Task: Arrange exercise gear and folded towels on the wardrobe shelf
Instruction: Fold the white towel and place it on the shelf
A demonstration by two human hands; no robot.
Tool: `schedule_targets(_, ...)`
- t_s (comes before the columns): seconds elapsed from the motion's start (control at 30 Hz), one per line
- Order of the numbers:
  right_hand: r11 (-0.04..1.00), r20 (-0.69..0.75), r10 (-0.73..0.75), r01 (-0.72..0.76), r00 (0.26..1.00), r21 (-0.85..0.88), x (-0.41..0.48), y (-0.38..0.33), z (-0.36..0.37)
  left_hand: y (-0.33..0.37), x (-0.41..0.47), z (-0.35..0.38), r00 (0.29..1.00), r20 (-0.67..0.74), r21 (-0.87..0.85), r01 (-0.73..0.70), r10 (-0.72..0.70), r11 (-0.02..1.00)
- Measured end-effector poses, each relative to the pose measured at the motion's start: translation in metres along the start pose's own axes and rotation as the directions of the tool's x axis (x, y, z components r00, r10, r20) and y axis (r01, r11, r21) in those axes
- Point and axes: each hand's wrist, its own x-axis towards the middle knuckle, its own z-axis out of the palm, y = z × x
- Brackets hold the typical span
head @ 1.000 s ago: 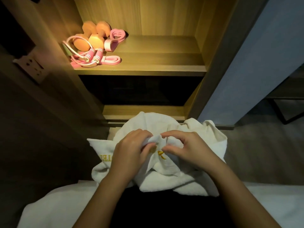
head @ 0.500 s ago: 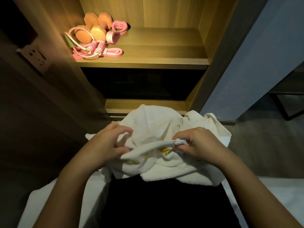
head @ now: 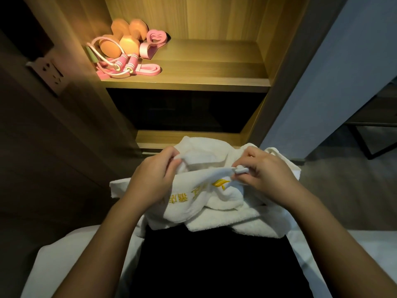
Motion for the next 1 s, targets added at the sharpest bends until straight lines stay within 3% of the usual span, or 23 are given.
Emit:
schedule_targets(0.13, 0.994, -0.022, -0.109, 0.109, 0.994, -0.017, 0.005, -0.022, 0.004, 0.017, 0.004, 0.018, 1.000, -0.012, -0.051, 0.022, -0.023, 0.998)
schedule_targets(0.37, 1.000, -0.023, 0.022, -0.022, 0.999, 0.004, 0.009, -0.023, 0.018, 0.016, -0.001, 0.025, 0.993, 0.076, -0.156, 0.103, -0.092, 0.982)
schedule_targets(0.5, 0.997, -0.023, -0.077, 0.078, 0.997, 0.030, 0.007, -0.028, 0.019, 0.015, 0.002, 0.021, 0.994, -0.003, -0.192, 0.110, -0.112, 0.975)
schedule_targets(0.6, 0.988, 0.036, -0.138, 0.140, 0.990, -0.059, 0.006, -0.027, 0.020, 0.020, 0.007, 0.020, 0.997, -0.055, -0.127, 0.055, -0.062, 0.990)
schedule_targets(0.77, 0.986, 0.043, -0.069, 0.074, 0.997, -0.146, 0.014, -0.023, 0.020, 0.028, 0.015, 0.011, 0.999, -0.041, -0.089, -0.039, 0.036, 0.995)
schedule_targets(1.0, 0.997, -0.045, -0.024, 0.021, 0.999, -0.069, 0.026, -0.021, 0.026, 0.030, 0.023, 0.000, 0.992, 0.118, -0.089, -0.040, 0.050, 0.995)
